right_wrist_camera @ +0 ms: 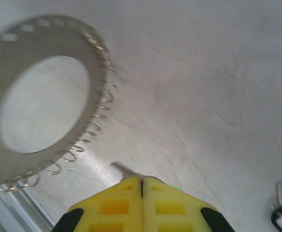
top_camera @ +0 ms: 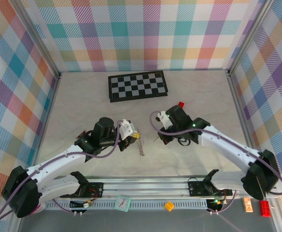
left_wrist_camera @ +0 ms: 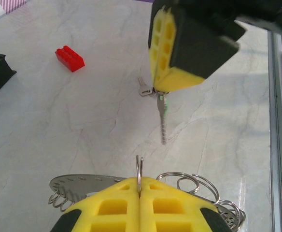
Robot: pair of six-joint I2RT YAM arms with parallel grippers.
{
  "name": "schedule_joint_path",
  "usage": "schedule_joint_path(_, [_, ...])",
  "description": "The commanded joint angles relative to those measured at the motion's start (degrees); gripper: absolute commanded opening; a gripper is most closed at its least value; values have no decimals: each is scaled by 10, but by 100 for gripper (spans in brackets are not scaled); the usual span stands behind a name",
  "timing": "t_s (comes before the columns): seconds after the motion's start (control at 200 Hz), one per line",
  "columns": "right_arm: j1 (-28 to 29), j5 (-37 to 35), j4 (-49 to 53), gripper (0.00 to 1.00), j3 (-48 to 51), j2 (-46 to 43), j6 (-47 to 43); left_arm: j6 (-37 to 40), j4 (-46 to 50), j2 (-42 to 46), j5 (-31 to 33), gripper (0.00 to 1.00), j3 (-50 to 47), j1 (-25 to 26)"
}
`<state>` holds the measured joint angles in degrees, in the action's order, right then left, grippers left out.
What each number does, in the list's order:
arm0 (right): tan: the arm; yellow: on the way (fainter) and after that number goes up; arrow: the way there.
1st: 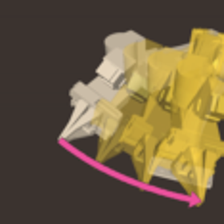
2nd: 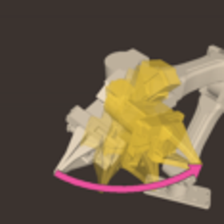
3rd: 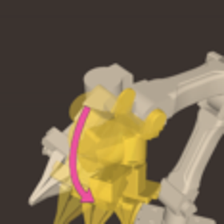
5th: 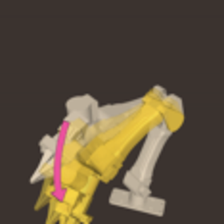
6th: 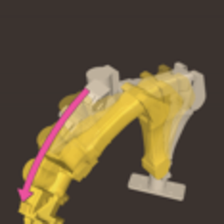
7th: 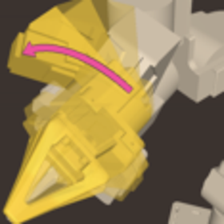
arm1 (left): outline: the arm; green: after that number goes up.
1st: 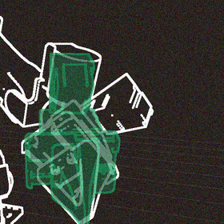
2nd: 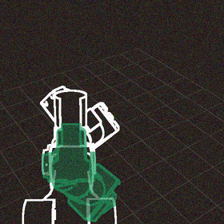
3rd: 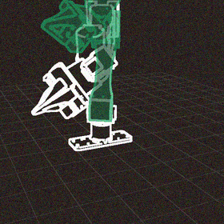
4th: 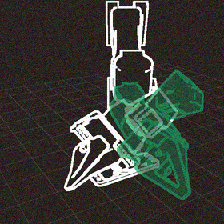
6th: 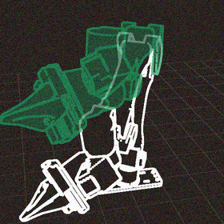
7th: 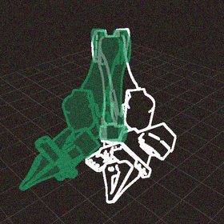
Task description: Put the keys on the keyring
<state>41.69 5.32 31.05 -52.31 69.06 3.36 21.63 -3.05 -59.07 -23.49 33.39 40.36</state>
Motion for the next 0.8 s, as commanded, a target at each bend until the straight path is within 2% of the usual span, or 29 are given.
schedule_joint_path(0.0, [1,66,-94,0,34,-38,-77,-17,-13,12,0,0,25,-2])
schedule_joint_path(0.125, [1,126,-148,0,56,-63,-129,-37,-11,10,-4,0,29,-2])
schedule_joint_path(0.42, [4,218,-228,0,73,-69,-137,-64,-10,9,-21,0,29,-2])
schedule_joint_path(0.795, [28,214,-264,0,56,-25,-149,-72,-22,-2,-35,0,27,-2])
